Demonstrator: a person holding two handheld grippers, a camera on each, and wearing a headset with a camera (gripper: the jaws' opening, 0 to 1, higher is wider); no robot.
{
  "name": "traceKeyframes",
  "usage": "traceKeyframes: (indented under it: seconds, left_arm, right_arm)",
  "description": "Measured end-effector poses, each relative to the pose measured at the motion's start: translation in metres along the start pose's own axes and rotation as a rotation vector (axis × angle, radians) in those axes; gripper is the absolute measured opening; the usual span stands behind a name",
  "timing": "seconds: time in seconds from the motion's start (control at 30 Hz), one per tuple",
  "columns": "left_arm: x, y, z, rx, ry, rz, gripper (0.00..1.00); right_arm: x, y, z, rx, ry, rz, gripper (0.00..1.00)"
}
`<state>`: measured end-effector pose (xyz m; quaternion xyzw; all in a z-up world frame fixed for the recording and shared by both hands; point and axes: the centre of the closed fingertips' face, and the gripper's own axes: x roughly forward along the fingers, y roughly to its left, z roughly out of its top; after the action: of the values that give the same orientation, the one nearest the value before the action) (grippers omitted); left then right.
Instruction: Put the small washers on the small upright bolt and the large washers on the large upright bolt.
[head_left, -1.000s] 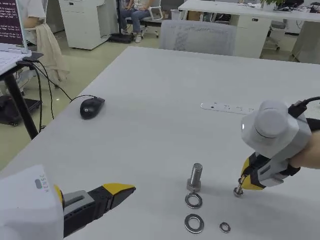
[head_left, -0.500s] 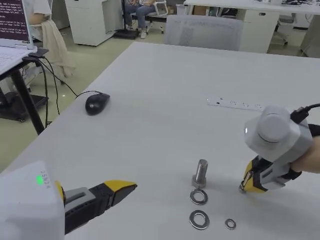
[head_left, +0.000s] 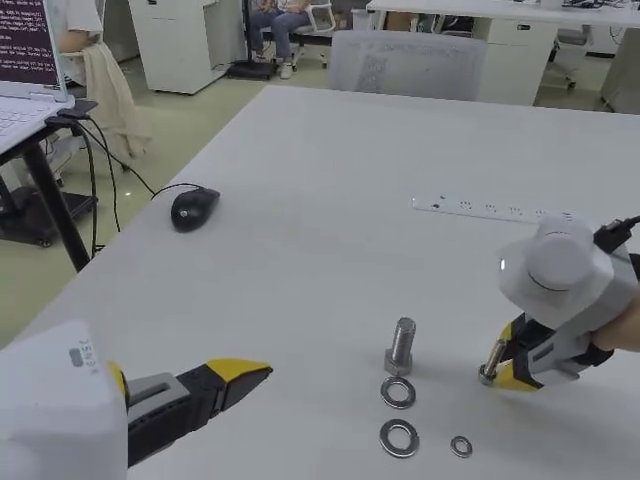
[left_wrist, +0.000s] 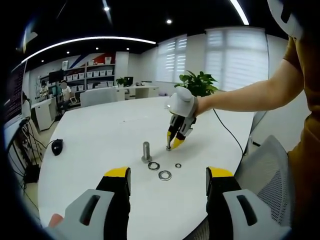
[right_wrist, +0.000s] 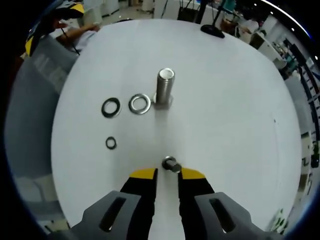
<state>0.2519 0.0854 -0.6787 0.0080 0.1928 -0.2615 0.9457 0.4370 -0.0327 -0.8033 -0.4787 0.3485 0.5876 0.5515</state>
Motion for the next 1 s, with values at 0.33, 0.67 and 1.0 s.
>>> traceKeyframes:
  seconds: [0.33, 0.67, 1.0]
  left_arm:
    - [-0.003, -0.006, 0.004, 0.020, -0.008, -0.007, 0.60]
    - [-0.005, -0.012, 0.009, 0.031, -0.020, -0.014, 0.60]
    - [-0.008, -0.012, 0.009, 0.031, -0.022, -0.014, 0.60]
  right_arm:
    - [-0.008, 0.020, -0.006, 0.004, -0.006, 0.003, 0.17]
    - [-0.006, 0.046, -0.003, 0.022, -0.033, 0.040, 0.17]
    - [-0.002, 0.065, 0.007, 0.014, -0.048, 0.068, 0.17]
